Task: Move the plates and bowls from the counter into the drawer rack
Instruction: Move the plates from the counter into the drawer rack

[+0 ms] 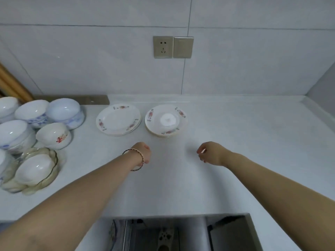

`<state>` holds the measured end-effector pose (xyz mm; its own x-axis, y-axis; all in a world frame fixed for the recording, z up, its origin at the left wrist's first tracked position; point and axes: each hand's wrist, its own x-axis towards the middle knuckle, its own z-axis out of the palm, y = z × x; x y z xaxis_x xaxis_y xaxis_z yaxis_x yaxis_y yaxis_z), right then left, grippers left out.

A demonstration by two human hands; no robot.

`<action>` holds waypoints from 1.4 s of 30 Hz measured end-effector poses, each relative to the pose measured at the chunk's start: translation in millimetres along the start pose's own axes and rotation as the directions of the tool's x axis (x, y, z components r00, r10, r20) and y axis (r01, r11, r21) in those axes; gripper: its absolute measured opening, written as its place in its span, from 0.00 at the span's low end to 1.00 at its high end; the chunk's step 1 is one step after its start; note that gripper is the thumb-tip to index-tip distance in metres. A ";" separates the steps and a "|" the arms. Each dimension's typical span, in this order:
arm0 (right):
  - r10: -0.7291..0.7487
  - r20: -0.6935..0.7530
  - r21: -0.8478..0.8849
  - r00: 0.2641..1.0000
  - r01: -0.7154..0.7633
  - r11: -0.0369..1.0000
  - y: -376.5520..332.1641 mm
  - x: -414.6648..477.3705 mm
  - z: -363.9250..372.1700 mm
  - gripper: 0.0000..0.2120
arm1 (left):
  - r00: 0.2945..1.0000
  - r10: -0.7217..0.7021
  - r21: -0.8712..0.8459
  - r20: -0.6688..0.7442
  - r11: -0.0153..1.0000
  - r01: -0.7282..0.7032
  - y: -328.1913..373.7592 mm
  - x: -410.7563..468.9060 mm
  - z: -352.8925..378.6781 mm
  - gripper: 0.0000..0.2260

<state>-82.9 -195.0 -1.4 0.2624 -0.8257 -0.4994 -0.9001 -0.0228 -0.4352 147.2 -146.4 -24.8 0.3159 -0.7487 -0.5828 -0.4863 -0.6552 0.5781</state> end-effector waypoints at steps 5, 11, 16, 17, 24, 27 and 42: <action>0.082 0.008 0.016 0.997 -0.082 0.997 -27.1 93.6 -18.3 0.18 | 0.997 -0.081 -0.161 -0.002 0.984 0.079 28.3 90.6 -23.4 0.14; 0.253 -0.053 0.118 0.966 -0.245 0.962 -47.2 209.8 -25.7 0.26 | 0.990 -0.136 -0.250 0.025 0.958 0.138 45.2 176.7 -29.8 0.19; 0.387 -0.044 0.244 0.921 -0.366 0.898 -51.2 283.2 -14.6 0.25 | 0.966 -0.255 -0.268 0.045 0.928 0.257 39.3 240.5 -25.9 0.17; 0.405 -0.041 0.267 0.913 -0.381 0.885 -49.9 292.5 -12.2 0.24 | 0.963 -0.266 -0.294 0.043 0.918 0.267 39.8 247.2 -25.8 0.16; 0.391 -0.110 0.409 0.914 -0.317 0.856 -36.0 303.7 -2.2 0.16 | 0.957 -0.286 -0.330 0.041 0.901 0.283 36.7 263.2 -23.0 0.19; 0.405 -0.161 0.451 0.900 -0.298 0.841 -29.7 281.0 4.0 0.15 | 0.962 -0.266 -0.337 0.065 0.901 0.272 34.5 243.1 -24.3 0.20; 0.252 -0.224 0.536 0.941 -0.097 0.838 -1.6 70.1 17.3 0.03 | 0.986 -0.164 -0.488 -0.024 0.863 0.132 -1.1 14.5 -10.6 0.18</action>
<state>-57.1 -243.1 -48.7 -0.0580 -0.9095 -0.4117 -0.5933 0.3630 -0.7185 161.0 -157.6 -27.8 0.4111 -0.6330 -0.6560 0.0192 -0.7135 0.7004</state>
